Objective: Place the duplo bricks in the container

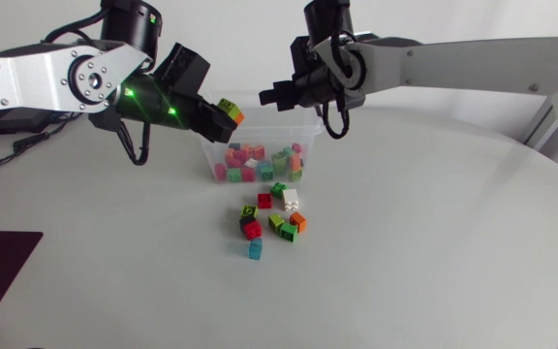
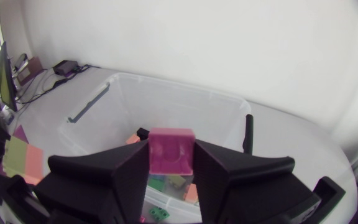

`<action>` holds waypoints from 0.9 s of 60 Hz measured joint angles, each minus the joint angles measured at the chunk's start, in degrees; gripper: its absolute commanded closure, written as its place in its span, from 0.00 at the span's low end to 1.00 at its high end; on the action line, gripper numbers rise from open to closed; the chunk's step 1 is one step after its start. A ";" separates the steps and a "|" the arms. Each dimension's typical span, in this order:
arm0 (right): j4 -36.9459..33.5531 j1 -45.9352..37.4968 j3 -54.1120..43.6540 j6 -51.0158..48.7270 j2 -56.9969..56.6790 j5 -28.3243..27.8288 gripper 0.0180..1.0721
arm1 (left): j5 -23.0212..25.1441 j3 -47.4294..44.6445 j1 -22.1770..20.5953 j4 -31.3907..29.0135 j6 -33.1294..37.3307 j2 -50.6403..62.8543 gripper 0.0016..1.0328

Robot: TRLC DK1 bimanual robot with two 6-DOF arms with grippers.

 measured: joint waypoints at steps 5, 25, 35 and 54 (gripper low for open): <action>1.14 0.00 0.48 0.00 1.11 0.74 0.67 | 0.02 0.33 0.39 0.35 -0.31 0.00 0.69; 2.78 2.08 2.62 -0.07 4.15 5.84 0.05 | 0.22 2.60 3.43 5.31 -4.20 0.46 0.69; 2.80 2.51 -1.70 -0.07 0.17 5.90 0.05 | 0.17 4.74 4.55 7.82 -5.90 2.95 0.69; 2.86 4.70 -16.50 -0.24 -15.34 5.86 0.05 | -0.96 8.83 4.90 11.52 -8.00 10.29 0.66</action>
